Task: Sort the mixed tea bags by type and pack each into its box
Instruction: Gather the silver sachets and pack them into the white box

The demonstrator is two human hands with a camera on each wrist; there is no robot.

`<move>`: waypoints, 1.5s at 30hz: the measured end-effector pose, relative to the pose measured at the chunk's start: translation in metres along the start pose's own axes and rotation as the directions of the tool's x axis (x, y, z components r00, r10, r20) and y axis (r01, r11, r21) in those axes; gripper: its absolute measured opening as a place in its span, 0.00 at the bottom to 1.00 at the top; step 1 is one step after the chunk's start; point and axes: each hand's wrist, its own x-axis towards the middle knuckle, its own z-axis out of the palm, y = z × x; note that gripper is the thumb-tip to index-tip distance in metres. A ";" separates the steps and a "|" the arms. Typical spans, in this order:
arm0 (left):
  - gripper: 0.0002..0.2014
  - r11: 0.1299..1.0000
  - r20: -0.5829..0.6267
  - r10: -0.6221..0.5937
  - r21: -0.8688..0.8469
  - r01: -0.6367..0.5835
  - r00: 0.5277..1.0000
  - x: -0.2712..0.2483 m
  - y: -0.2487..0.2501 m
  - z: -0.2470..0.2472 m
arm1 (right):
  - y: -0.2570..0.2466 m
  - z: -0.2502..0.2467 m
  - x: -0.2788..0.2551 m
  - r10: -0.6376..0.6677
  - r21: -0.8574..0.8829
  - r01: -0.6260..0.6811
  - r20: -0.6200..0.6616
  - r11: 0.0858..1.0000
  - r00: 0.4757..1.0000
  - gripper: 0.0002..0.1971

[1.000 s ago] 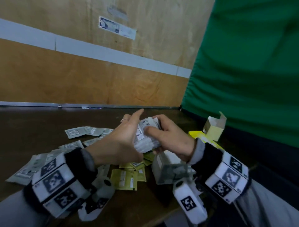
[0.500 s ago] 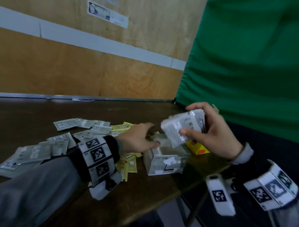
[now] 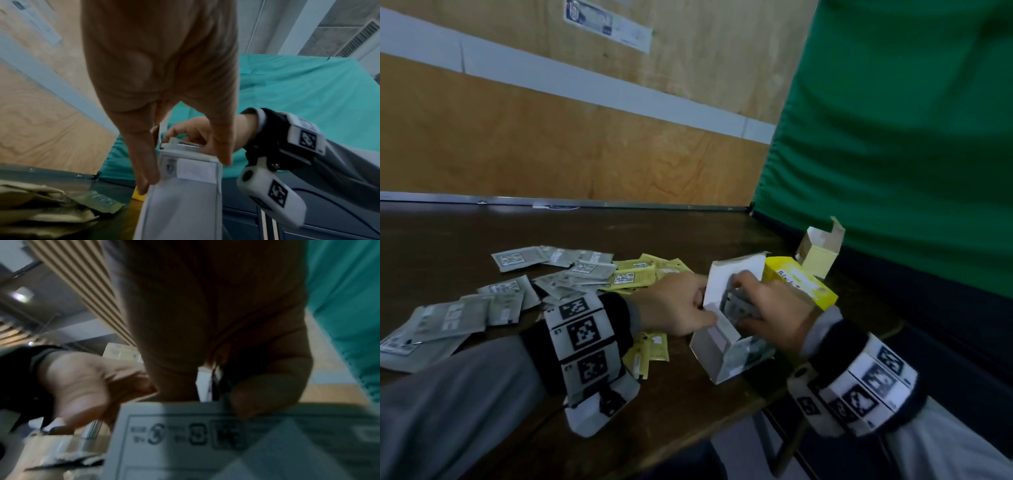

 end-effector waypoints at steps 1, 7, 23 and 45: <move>0.19 0.998 0.043 0.012 -0.068 -0.009 0.999 -0.002 0.002 0.003 | -0.001 0.002 0.005 0.027 0.024 -0.028 0.027 0.999 0.999 0.26; 0.43 0.999 0.053 -0.038 -0.002 0.038 0.998 0.001 -0.001 0.017 | -0.005 -0.014 0.027 0.037 0.226 -0.092 0.234 0.970 0.972 0.20; 0.14 0.971 -0.012 -0.064 0.231 0.065 0.998 0.001 0.014 0.017 | -0.025 0.017 0.005 -0.027 0.046 0.023 0.091 0.999 0.995 0.19; 0.29 0.597 0.057 -0.511 0.742 0.306 0.858 -0.016 -0.112 -0.099 | -0.096 0.077 -0.051 -0.220 0.230 0.228 -0.062 0.946 0.974 0.26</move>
